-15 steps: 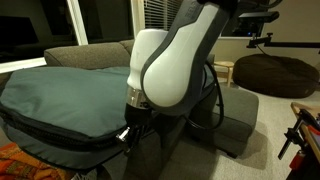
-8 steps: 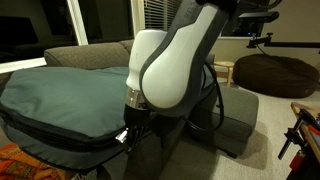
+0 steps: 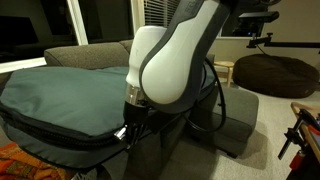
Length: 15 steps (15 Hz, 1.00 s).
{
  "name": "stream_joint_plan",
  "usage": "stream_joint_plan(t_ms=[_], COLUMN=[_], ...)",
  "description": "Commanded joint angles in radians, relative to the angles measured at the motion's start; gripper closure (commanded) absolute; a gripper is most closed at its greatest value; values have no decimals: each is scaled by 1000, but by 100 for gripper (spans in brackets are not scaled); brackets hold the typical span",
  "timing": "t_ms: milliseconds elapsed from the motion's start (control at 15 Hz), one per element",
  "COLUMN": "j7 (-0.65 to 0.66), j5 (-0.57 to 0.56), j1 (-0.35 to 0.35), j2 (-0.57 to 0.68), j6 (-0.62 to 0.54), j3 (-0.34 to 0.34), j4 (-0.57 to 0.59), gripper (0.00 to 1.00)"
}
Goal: Zip the green bag
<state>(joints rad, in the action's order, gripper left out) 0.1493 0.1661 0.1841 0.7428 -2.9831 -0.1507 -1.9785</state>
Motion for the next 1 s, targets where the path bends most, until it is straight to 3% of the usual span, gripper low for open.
stream_joint_plan(t_ms=[0, 400, 933], j7=[43, 56, -13], j5=[11, 20, 65], j1=[8, -6, -142], j2=[-80, -123, -127], j6=[-6, 0, 27], j3=[20, 16, -69], j4=[-73, -116, -137], gripper=[95, 95, 95])
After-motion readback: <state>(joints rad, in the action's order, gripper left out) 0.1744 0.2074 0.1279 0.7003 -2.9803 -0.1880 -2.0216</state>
